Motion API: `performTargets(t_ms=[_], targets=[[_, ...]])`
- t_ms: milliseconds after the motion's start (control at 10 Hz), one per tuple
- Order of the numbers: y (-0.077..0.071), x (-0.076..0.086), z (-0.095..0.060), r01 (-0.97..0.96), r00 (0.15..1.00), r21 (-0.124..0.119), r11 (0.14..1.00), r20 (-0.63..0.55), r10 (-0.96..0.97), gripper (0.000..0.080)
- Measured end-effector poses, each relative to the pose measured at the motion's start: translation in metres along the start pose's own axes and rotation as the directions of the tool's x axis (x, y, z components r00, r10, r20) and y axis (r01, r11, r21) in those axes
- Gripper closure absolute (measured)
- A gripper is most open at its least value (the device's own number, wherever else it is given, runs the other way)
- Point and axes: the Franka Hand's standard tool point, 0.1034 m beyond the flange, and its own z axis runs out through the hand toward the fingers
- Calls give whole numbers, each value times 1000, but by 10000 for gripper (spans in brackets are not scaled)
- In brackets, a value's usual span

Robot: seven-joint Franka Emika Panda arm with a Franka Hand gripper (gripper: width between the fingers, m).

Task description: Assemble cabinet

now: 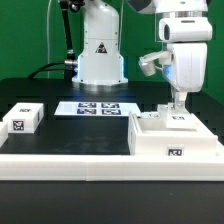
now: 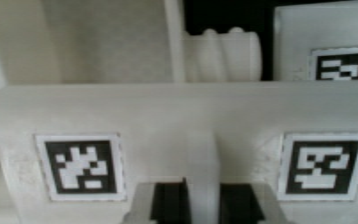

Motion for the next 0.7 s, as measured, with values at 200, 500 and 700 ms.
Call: performTargets(t_ms=[200,500,700], targets=[[21,1,2,0,1000,-18,1000,-11,0,729],[42,0,2,-9,1000,-45,999,-26,8,728],[43,0,3,-17,1000,-45,999,-26,16,728]])
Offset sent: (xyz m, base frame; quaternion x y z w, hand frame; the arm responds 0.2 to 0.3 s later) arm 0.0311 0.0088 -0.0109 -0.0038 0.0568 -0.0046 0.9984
